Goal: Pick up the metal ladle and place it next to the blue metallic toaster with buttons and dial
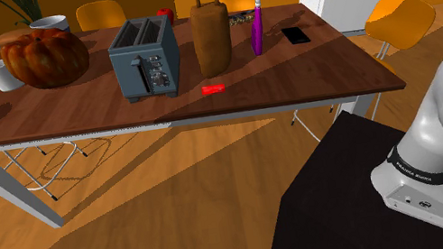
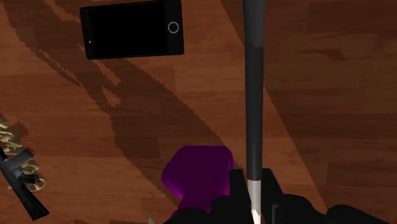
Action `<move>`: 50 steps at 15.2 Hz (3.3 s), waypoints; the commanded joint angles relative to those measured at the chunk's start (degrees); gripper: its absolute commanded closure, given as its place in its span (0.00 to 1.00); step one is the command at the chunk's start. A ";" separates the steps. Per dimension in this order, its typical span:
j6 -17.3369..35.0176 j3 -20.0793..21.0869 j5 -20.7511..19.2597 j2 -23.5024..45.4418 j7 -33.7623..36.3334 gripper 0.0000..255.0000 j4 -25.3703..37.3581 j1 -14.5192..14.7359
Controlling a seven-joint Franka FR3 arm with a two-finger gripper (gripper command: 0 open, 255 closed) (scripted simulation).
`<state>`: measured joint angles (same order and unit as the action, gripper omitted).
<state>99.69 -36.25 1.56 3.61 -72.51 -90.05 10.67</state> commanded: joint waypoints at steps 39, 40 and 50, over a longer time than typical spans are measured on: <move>13.58 13.09 -3.52 1.10 28.29 1.00 -13.18 14.24; 14.33 13.13 -3.49 1.21 28.30 1.00 -13.83 14.20; 21.69 13.11 -2.81 2.95 28.17 1.00 -19.58 14.08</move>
<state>121.82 -22.59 -1.75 0.40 -43.30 -108.35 25.30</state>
